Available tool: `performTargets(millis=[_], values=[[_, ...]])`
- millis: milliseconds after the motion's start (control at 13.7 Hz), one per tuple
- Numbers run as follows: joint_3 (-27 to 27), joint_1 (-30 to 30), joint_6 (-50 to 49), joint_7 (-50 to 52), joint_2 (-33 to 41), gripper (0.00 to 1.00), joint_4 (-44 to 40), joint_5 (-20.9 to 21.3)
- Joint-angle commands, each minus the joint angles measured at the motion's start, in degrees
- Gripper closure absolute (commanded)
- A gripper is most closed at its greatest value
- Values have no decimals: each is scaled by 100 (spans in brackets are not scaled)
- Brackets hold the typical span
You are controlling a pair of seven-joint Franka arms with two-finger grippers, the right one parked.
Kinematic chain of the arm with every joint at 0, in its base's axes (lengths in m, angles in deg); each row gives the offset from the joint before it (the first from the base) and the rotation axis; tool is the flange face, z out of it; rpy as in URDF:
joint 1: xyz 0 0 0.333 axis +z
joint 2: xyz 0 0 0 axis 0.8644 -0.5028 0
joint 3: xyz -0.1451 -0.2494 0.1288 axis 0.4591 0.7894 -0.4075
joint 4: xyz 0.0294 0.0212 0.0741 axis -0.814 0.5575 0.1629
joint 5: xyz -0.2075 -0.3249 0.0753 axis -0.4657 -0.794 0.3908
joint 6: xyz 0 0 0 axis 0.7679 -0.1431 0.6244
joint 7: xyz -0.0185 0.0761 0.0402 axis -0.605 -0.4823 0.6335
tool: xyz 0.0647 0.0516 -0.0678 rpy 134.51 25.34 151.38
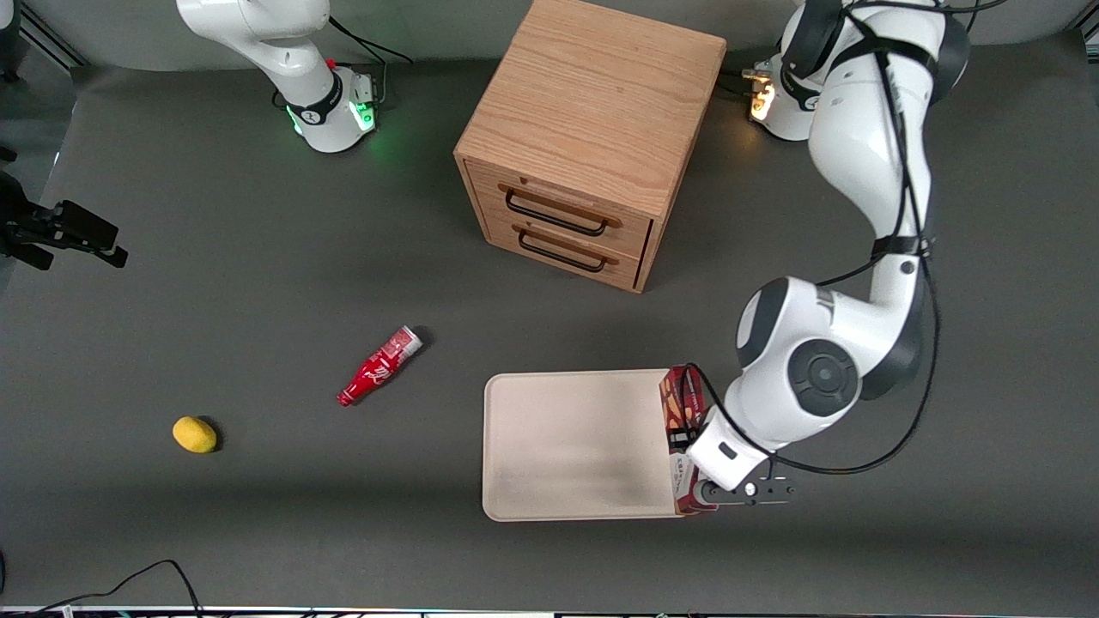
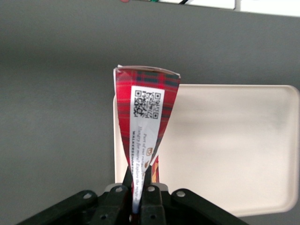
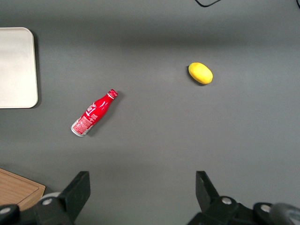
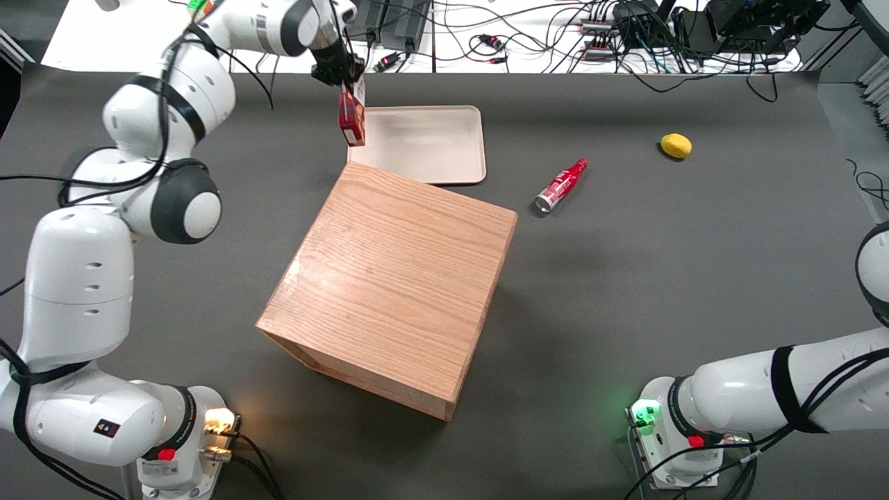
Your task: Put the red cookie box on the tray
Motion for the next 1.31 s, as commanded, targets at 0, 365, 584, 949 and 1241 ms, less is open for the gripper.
performTargets(millis=[0,365,584,949,1241], values=[[-78,-83,127,35,-378,100,-366,164],[-96,-224,584,34,-677,100,-340,173],[-105,-206,805,-18,-783,100,-331,173],[-96,-267,928,-106,-889,21,-278,454],[-96,-285,823,-98,-862,0,-269,507]])
